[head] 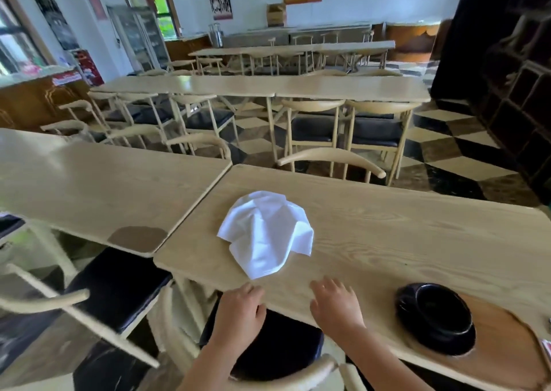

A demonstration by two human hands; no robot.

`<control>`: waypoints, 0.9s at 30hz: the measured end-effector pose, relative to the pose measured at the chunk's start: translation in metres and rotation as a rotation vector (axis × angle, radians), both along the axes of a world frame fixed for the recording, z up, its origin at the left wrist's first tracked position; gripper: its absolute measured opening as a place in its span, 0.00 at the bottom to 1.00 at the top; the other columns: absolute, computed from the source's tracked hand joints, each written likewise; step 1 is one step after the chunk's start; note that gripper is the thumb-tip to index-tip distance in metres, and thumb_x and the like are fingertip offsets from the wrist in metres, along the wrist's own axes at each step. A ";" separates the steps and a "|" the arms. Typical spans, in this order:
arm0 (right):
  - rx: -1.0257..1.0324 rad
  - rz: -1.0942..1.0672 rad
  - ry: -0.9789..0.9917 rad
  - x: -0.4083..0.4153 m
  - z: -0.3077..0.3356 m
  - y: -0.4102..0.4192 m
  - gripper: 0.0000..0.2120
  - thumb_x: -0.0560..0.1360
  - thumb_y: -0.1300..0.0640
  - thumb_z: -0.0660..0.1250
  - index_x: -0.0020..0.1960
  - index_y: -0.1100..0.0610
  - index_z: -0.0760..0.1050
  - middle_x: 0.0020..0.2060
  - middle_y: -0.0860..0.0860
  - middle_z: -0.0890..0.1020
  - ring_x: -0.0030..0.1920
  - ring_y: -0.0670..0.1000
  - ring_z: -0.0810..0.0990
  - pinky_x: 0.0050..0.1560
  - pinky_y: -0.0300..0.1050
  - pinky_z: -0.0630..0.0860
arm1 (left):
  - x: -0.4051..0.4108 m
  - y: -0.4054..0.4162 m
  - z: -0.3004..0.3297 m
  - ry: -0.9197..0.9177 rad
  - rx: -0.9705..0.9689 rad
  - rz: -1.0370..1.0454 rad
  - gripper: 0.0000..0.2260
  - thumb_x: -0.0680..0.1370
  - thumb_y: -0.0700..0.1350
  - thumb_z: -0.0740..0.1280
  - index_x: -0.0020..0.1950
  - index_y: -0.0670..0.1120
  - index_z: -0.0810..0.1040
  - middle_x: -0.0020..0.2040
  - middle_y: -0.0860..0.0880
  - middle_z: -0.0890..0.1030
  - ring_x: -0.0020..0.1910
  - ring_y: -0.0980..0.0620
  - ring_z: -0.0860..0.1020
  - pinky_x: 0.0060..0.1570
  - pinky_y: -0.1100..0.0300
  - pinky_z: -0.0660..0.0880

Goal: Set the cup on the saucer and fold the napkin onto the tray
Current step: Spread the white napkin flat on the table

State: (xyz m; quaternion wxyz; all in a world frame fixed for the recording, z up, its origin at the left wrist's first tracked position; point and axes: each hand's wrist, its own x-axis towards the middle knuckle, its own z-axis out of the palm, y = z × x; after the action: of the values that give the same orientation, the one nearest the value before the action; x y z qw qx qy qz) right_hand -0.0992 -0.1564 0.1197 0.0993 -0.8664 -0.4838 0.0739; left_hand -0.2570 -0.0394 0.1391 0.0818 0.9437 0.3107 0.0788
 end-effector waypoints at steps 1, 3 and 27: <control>-0.002 -0.008 0.000 -0.015 -0.001 0.009 0.15 0.75 0.56 0.56 0.61 0.53 0.70 0.59 0.51 0.74 0.59 0.54 0.72 0.57 0.47 0.68 | -0.012 0.008 0.001 -0.013 0.001 0.006 0.02 0.69 0.41 0.70 0.39 0.43 0.79 0.36 0.48 0.80 0.33 0.46 0.79 0.36 0.55 0.76; -0.001 -0.018 0.005 -0.042 -0.003 0.028 0.16 0.75 0.56 0.56 0.62 0.53 0.70 0.59 0.51 0.74 0.60 0.54 0.71 0.58 0.47 0.67 | -0.032 0.023 0.004 -0.015 0.080 0.004 0.04 0.68 0.43 0.72 0.42 0.46 0.80 0.38 0.51 0.81 0.35 0.48 0.80 0.40 0.55 0.77; -0.176 0.069 0.035 -0.009 -0.088 0.174 0.30 0.70 0.56 0.69 0.70 0.54 0.65 0.70 0.55 0.68 0.70 0.55 0.66 0.61 0.52 0.71 | 0.033 0.174 -0.099 0.371 -0.171 -0.160 0.23 0.79 0.45 0.57 0.74 0.49 0.56 0.73 0.51 0.62 0.72 0.52 0.60 0.72 0.48 0.55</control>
State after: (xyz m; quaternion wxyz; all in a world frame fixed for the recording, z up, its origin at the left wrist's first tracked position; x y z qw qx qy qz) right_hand -0.1087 0.0180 0.0317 0.0284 -0.8531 -0.5032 0.1347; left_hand -0.2242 0.1341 0.0398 0.1090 0.9533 0.2502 -0.1294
